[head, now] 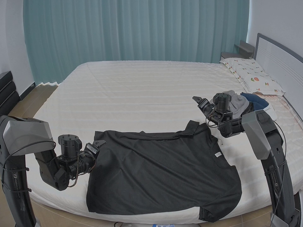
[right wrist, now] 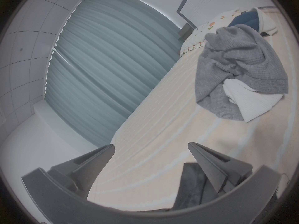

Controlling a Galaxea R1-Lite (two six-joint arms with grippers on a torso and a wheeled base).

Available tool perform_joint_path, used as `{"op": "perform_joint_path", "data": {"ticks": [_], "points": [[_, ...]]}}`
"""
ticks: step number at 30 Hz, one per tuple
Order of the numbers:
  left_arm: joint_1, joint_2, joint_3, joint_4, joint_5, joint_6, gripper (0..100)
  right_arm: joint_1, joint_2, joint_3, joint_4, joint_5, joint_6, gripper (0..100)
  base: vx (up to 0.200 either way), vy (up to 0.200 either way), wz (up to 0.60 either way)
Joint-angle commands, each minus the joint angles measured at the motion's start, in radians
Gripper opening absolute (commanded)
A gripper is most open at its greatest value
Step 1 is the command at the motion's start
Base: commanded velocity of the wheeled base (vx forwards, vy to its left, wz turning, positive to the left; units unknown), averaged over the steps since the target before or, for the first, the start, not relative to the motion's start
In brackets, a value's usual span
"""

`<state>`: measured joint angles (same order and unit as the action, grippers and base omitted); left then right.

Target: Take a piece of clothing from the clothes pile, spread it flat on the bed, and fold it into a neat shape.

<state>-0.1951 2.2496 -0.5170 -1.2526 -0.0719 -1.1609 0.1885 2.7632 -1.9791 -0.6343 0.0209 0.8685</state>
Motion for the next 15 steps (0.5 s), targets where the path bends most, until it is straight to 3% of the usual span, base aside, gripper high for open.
{"op": "perform_joint_path", "data": {"ticks": [1,10,15], "points": [[-0.001,0.004,0.0,-0.001,0.0,0.0,100,-0.031,-0.024,0.039,0.019,0.007,0.003,100,0.0,0.0,0.0],[-0.001,0.004,0.0,-0.001,-0.002,0.001,100,-0.006,-0.224,0.316,0.019,0.08,0.003,100,0.0,0.0,0.0],[-0.001,0.004,0.0,-0.001,-0.002,0.001,100,0.097,-0.266,0.402,0.065,0.079,0.003,100,0.0,0.0,0.0]]}}
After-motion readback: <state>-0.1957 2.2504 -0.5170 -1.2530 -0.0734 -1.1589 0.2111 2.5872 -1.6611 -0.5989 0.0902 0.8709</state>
